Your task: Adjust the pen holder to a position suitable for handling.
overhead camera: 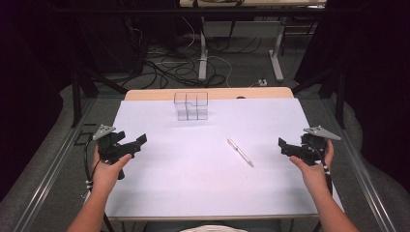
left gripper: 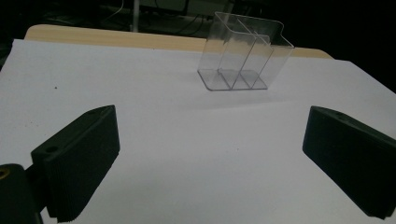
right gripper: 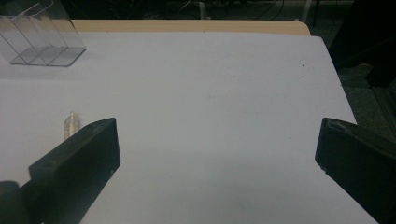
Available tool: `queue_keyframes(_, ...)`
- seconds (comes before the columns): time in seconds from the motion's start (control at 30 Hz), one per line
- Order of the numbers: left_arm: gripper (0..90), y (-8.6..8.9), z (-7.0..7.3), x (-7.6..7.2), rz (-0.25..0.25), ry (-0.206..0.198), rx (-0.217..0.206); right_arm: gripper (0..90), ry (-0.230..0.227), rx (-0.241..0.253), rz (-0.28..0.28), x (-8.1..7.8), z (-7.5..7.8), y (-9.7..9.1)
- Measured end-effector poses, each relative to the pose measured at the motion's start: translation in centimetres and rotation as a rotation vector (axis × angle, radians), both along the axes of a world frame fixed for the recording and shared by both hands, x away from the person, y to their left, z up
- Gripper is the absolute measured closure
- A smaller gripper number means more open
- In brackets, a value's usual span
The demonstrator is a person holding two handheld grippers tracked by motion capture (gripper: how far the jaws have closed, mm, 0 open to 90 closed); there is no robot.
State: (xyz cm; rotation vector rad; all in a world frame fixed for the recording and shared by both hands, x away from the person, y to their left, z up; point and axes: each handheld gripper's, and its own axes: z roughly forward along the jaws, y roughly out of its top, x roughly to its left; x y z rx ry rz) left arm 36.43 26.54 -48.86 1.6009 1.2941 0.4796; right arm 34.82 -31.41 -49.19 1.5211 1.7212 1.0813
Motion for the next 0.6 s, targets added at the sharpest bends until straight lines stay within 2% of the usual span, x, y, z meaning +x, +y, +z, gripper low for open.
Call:
queue_keyframes(0.13, 3.9, -0.5, 0.4, 0.2, -0.007, 0.002, 0.010, 0.8, 0.028, 0.004, -0.006, -0.1, 0.0, -0.2)
queue_keyframes(0.27, 6.7, -1.1, 0.8, 0.4, -0.006, 0.010, 0.006, 2.2, 0.023, -0.005, -0.004, -0.2, 0.1, -0.2)
queue_keyframes(0.3, 7.4, -1.2, 0.9, 0.5, 0.000, 0.008, 0.010, 2.2, 0.042, -0.005, -0.009, -0.3, 0.3, -0.1)
queue_keyframes(0.4, 10.6, -1.6, 1.5, 0.9, 0.003, 0.013, 0.002, 2.5, 0.023, -0.007, -0.006, -0.2, 0.1, 0.0)
queue_keyframes(0.6, 15.8, -3.2, 2.8, 2.3, 0.000, 0.001, 0.006, 3.6, 0.024, -0.002, -0.008, -0.2, 0.1, 0.2)
